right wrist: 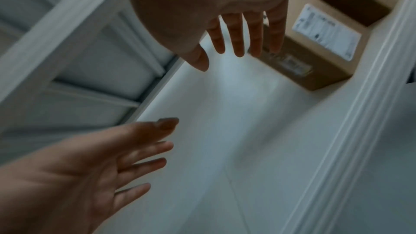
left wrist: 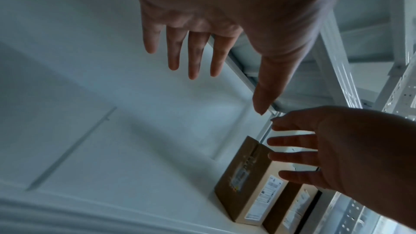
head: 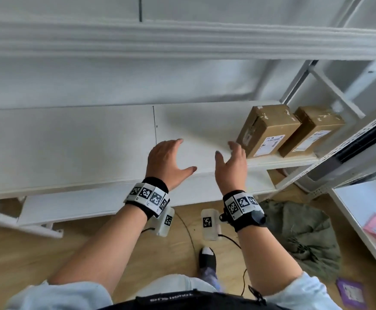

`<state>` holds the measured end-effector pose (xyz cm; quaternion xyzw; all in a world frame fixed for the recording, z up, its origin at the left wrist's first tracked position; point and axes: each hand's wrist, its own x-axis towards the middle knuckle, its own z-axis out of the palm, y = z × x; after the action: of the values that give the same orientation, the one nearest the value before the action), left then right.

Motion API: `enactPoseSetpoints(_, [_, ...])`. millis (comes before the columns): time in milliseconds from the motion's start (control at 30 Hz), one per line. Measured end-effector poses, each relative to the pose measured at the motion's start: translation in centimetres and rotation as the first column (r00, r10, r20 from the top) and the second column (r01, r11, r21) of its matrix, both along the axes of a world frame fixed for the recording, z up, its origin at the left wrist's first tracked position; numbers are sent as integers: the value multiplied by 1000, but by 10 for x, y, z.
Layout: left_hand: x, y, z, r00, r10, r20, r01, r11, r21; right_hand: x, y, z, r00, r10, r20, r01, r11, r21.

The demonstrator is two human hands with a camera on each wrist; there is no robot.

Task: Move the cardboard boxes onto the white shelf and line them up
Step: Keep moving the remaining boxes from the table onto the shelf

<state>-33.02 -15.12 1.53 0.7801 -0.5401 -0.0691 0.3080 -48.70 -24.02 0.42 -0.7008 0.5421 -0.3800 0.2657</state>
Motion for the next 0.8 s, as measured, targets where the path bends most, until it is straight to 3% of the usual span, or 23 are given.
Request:
enactPoseSetpoints(200, [67,132,5,992,124,-2,-124,992,-36,88,114,6,977,186,-108,-199,973,-116])
enactPoseSetpoints(333, [113,216,2,964,258,64,-259,966,3,143,183,7,918,325,-227,-363,920,-151])
enactPoseSetpoints(567, [187,330,-7,861,504,78,-508,858,70,229,267,4,681,522,-513,-666,732,-139])
enactPoseSetpoints(800, [249,407,-15,752,655,75,-658,741,132,319,330,-12,494,638,-591,-822,564,-79])
